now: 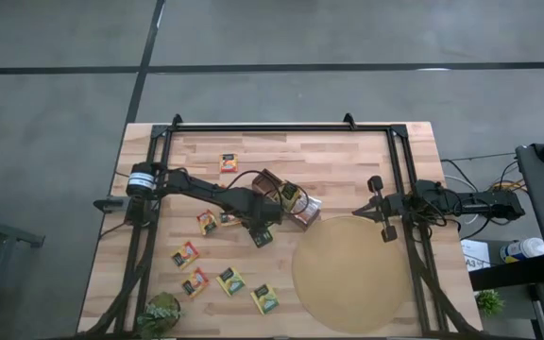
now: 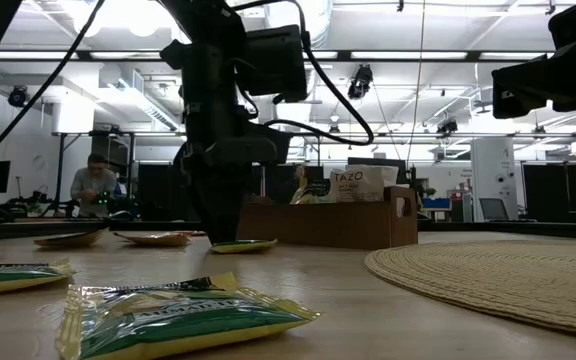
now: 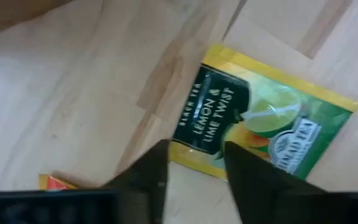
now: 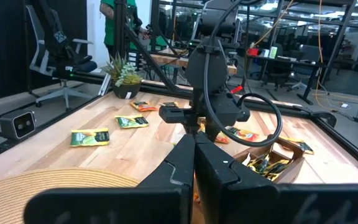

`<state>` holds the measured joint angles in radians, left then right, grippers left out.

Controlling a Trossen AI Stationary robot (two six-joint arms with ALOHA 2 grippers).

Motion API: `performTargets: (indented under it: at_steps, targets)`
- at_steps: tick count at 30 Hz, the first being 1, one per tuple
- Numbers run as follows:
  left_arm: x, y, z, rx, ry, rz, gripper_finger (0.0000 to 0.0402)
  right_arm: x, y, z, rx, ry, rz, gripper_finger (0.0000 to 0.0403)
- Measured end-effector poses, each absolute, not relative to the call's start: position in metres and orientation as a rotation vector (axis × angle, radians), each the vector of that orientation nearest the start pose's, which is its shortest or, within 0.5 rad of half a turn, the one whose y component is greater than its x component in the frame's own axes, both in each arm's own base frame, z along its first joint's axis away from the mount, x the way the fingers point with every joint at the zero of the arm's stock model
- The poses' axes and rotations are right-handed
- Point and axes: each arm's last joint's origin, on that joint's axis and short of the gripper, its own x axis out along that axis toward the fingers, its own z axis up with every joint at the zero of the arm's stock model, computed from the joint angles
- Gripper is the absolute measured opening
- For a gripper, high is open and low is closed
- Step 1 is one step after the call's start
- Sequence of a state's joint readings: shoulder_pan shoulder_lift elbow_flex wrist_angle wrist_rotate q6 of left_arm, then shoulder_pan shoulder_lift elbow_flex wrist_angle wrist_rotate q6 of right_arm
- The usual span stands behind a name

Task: Pick & Place Tea
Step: Put the yellow tea bag into the middle section of the wooden organizer

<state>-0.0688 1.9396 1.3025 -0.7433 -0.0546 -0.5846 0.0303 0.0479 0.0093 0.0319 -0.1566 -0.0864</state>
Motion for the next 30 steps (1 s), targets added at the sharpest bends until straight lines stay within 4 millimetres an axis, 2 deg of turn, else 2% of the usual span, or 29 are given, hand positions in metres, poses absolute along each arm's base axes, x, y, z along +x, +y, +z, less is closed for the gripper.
performTargets:
  at_steps: [4, 6, 14, 22, 30]
  targets:
    - [0.366, -0.023, 0.157, -0.399, 1.325, 0.389, 0.0039, 0.1, 0.008, 0.166, -0.086, -0.001, 0.187, 0.0008]
    - [0.367, -0.023, 0.158, -0.398, 1.321, 0.385, 0.0012, 0.1, 0.008, 0.166, -0.086, -0.001, 0.187, 0.0008]
    - [0.368, -0.024, 0.159, -0.405, 1.321, 0.377, 0.0001, 0.1, 0.008, 0.166, -0.086, -0.001, 0.187, 0.0008]
    - [0.373, -0.025, 0.174, -0.422, 1.285, 0.348, 0.0, 0.1, 0.008, 0.166, -0.086, -0.001, 0.187, 0.0008]
    - [0.372, -0.025, 0.175, -0.419, 1.293, 0.354, 0.0, 0.1, 0.008, 0.166, -0.086, -0.001, 0.187, 0.0008]
